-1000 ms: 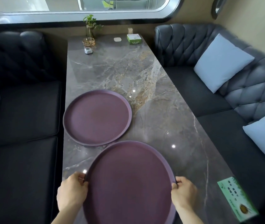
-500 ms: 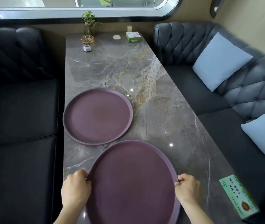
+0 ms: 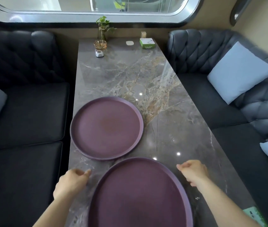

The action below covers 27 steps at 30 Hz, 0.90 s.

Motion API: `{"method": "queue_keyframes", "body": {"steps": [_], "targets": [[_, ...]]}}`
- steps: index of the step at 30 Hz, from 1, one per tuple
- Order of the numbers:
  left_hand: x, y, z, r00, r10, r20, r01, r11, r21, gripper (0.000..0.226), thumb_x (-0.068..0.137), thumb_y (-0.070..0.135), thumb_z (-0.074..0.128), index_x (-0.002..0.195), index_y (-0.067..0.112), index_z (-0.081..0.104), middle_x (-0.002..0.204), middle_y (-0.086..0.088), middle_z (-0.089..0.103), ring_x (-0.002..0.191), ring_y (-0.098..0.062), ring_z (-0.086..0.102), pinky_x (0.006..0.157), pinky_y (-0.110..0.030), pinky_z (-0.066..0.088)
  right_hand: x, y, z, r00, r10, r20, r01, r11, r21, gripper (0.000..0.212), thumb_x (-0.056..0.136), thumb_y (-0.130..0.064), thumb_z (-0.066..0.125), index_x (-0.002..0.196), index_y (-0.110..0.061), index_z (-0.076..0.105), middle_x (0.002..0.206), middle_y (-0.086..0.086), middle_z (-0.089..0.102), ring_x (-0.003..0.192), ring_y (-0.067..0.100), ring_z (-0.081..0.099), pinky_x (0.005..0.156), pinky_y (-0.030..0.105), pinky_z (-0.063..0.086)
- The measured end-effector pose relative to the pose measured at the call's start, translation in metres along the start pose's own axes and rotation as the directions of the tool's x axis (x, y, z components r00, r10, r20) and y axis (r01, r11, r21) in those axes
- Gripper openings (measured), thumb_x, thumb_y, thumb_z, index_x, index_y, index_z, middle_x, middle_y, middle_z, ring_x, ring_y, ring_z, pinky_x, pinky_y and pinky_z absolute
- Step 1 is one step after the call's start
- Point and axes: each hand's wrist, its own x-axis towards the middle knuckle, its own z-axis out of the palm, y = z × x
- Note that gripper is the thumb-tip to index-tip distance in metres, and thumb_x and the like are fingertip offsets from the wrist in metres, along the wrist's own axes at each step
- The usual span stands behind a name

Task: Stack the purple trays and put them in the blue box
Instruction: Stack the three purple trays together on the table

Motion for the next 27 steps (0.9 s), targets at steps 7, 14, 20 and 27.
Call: {"method": "queue_keyframes", "body": {"steps": [7,14,20,27], "targets": [[0.064,0.046,-0.017,0.975,-0.156,-0.160,0.088,0.926,-0.368,0.059,0.080,0.052,0.063,0.129,0.022,0.052,0.116,-0.006,0.067,0.096,-0.035,0.067,0.088,-0.045,0.052,0.071,-0.110,0.029,0.978,-0.197,0.062,0.180,0.959,0.217,0.012,0.078,-0.034,0.074,0.076,-0.022,0.072,0.085,0.004,0.074,0.083,0.029,0.071,0.078,0.045,0.060],[0.107,0.067,-0.018,0.950,-0.271,-0.154,0.107,0.749,-0.654,0.090,0.077,0.041,0.075,0.152,0.022,0.029,0.133,-0.002,0.063,0.122,-0.030,0.059,0.107,-0.049,0.043,0.102,-0.174,0.079,0.927,-0.325,0.185,0.237,0.894,0.381,0.076,0.079,-0.034,0.077,0.145,-0.030,0.039,0.144,0.004,0.047,0.133,0.022,0.045,0.107,0.041,0.040],[0.107,0.071,-0.015,0.971,-0.226,-0.080,0.066,0.574,-0.816,0.044,0.082,0.000,0.073,0.124,0.008,0.060,0.128,-0.006,0.063,0.102,-0.025,0.065,0.085,-0.033,0.051,0.097,-0.190,0.090,0.889,-0.338,0.309,0.104,0.806,0.582,0.081,0.085,-0.028,0.072,0.150,-0.035,0.024,0.159,0.000,0.023,0.143,0.019,0.029,0.110,0.043,0.029],[0.075,0.067,-0.034,0.975,-0.139,-0.175,-0.068,0.562,-0.824,0.056,0.073,-0.012,0.065,0.122,0.015,0.069,0.095,0.003,0.074,0.095,-0.023,0.069,0.097,-0.040,0.053,0.074,-0.188,0.059,0.975,-0.214,-0.055,0.213,0.848,0.485,0.063,0.088,-0.031,0.068,0.142,-0.011,0.042,0.140,0.007,0.054,0.126,0.025,0.052,0.102,0.036,0.039]]}}
